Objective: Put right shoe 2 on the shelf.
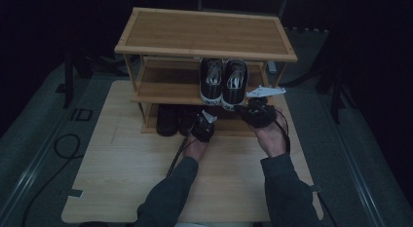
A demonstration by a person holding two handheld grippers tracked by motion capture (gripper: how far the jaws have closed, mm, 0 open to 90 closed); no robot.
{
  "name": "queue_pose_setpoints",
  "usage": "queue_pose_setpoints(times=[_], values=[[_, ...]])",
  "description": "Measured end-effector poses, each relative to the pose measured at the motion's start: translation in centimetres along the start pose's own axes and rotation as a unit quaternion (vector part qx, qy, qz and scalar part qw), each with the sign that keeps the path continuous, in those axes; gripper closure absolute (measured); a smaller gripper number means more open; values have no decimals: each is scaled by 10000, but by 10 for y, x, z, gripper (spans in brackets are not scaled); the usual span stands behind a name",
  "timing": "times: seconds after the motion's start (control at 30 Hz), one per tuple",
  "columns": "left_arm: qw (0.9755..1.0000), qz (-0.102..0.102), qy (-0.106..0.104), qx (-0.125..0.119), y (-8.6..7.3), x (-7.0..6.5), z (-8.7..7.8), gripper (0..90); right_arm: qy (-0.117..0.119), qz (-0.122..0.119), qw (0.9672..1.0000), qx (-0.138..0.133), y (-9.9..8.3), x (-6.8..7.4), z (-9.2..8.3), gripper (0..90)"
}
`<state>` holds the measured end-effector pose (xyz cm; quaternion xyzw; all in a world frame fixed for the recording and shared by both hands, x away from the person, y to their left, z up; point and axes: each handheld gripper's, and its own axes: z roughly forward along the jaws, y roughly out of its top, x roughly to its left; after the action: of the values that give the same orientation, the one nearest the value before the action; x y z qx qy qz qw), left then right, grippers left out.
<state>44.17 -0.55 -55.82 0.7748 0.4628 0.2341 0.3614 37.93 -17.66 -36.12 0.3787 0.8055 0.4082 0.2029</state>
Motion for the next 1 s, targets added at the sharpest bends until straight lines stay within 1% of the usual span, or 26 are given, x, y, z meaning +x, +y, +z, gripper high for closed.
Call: queue_pose_setpoints(times=[0.17, 0.3, 0.4, 0.47, 0.6, 0.8, 0.93, 1.0], values=[[10000, -1, 0, 3, 0, 0, 0, 900, -68, -24, 10000, 1, 2, 0, 1, 900], [10000, -1, -1, 2, 0, 0, 0, 900, -197, -103, 9997, 45, 1, 2, 3, 900], [10000, -2, 0, 2, 0, 0, 0, 900, -217, -88, 9997, 36, 0, 2, 4, 900], [10000, -8, 0, 4, 0, 0, 0, 900, -269, -131, 9995, 53, 1, 3, 5, 900], [10000, -8, 1, 2, 0, 0, 0, 900, -350, -128, 9993, 17, 1, 4, 5, 900], [10000, -11, -2, 3, 0, 0, 0, 900, -486, -164, 9987, 32, 2, 6, 6, 900], [10000, -11, -1, 4, 0, 0, 0, 900, -584, -148, 9982, -23, 2, 7, 5, 900], [10000, -13, 0, 2, 0, 0, 0, 900, -557, -121, 9984, -37, 2, 6, 6, 900]])
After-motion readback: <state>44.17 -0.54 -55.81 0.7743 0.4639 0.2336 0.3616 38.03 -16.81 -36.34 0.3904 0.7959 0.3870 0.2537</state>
